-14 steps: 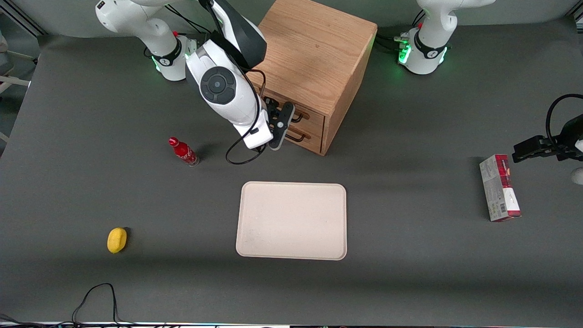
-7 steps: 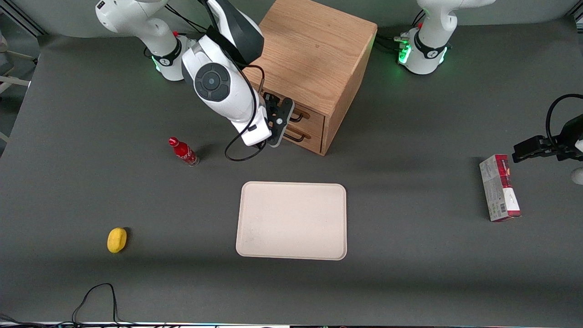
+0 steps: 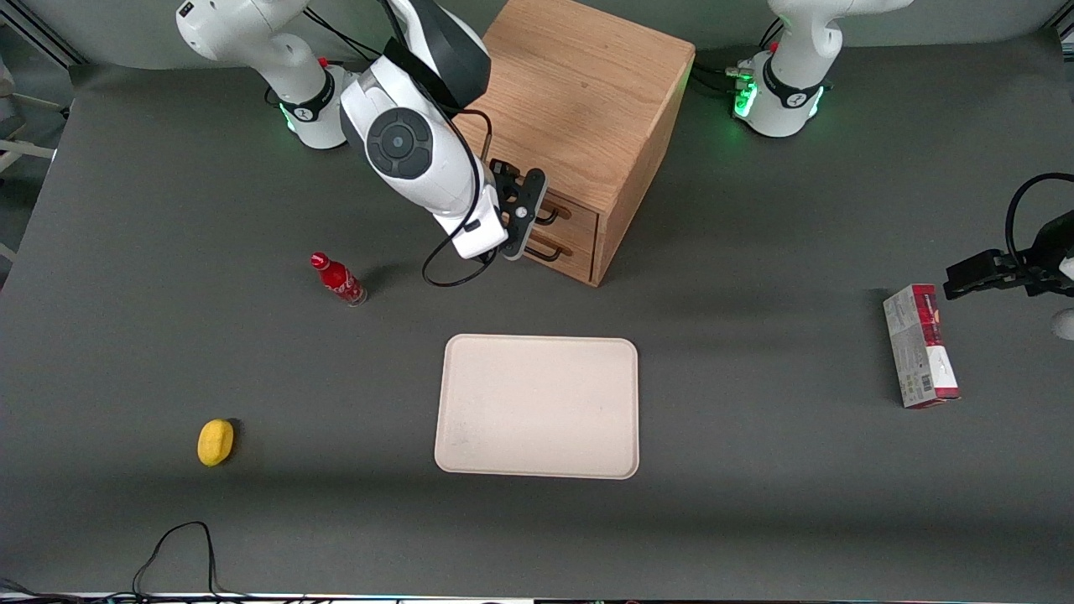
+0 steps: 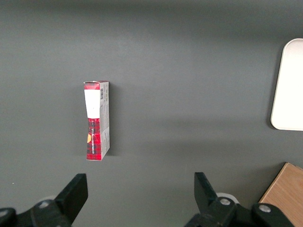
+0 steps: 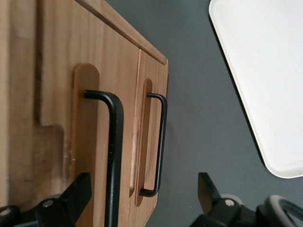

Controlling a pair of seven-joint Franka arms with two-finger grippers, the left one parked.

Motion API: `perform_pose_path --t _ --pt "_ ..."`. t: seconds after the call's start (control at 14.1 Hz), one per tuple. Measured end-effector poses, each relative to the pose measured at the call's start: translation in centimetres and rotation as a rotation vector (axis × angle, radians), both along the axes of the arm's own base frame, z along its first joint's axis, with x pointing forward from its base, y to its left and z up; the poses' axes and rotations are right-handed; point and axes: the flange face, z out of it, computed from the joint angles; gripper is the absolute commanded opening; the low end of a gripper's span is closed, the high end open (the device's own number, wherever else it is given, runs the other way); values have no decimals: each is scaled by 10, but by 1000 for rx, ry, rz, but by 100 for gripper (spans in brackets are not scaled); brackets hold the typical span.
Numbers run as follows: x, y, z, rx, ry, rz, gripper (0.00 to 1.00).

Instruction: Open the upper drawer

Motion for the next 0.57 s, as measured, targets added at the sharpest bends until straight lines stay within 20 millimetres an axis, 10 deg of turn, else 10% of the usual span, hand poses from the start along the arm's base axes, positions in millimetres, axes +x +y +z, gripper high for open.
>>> perform_pose_path --t 0.57 --pt "13 -10 -23 -37 20 -55 100"
